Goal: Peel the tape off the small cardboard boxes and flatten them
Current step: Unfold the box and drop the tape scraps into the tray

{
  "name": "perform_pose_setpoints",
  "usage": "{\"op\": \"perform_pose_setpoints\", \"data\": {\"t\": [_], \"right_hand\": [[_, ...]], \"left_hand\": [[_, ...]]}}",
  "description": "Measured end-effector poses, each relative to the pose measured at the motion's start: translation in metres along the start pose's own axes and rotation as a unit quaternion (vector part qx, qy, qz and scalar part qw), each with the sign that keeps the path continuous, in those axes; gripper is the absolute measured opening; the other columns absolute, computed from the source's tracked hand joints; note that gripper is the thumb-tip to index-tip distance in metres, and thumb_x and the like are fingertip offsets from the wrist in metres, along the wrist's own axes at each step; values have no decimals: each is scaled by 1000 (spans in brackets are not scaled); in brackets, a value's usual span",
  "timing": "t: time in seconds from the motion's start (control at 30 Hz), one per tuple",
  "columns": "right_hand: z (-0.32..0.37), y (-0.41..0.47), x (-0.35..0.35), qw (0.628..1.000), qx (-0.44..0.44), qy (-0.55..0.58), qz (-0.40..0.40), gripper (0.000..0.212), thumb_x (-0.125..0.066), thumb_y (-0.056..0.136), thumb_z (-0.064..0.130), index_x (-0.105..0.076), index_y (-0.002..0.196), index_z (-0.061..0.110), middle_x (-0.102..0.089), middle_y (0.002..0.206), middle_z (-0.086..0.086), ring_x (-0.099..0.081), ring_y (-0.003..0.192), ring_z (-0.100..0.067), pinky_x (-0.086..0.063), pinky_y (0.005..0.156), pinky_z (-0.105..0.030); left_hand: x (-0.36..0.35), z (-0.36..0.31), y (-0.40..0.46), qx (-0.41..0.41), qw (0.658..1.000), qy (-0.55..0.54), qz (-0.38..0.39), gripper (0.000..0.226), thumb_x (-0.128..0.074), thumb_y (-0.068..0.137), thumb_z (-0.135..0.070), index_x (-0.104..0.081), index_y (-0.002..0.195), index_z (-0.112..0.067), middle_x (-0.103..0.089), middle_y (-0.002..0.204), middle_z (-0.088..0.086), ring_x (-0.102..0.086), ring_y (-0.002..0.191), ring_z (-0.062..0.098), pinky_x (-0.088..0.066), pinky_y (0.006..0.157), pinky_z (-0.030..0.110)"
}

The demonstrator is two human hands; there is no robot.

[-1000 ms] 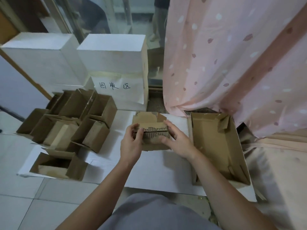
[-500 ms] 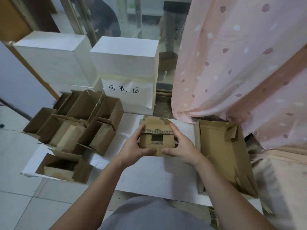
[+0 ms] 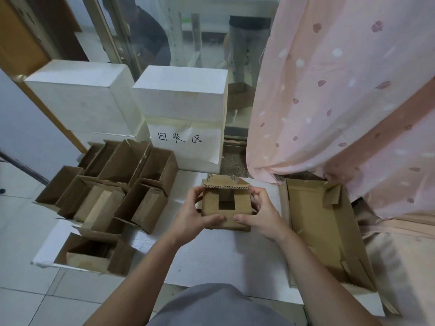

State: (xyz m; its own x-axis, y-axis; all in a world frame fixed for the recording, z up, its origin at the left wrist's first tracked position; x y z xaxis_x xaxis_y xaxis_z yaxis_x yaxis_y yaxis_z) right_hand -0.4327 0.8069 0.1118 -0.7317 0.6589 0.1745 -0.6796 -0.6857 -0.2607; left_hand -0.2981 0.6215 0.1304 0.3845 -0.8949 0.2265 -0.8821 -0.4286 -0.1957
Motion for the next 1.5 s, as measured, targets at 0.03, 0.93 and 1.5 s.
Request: {"op": "perform_pose_setpoints", "data": {"t": [0.03,0.93,1.5], "right_hand": [[1,-1,0,1000,1,3,1,90,-95,56,37,-44,131,40,-65,130,13,-59,126,-7,-49,107,-39],[21,-12,-25,983,40,-130,-125,79,-78,83,34,-39,152,33,-41,151,14,-43,138,-7,-42,114,-42],[28,-7,-12,982,-40,117,-145,53,-30,103,13,-49,148,33,-55,147,10,-48,136,-4,-38,116,-32]], "left_hand": [[0,-1,1,-7,1000,4,3,92,-93,74,-13,-39,146,-28,-48,139,-17,-49,125,-9,-57,77,18],[-12,1,4,-33,971,193,-138,84,-77,88,-39,-33,159,-34,-49,138,-11,-51,123,8,-49,98,33],[5,9,3,-90,992,82,-34,58,-40,101,-50,-38,158,-41,-52,152,-18,-47,141,7,-45,112,50]]}}
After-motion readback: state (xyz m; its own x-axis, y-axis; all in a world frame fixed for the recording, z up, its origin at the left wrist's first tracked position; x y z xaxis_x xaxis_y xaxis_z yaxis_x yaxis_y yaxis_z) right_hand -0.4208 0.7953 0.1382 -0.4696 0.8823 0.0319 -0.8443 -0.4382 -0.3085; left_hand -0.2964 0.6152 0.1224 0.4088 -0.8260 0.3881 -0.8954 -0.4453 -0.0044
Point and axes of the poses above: each hand's wrist, its own y-axis towards the middle knuckle, its own x-axis out of the back of the hand, z = x × y, the point moved 3 cm from there along y, towards the middle knuckle
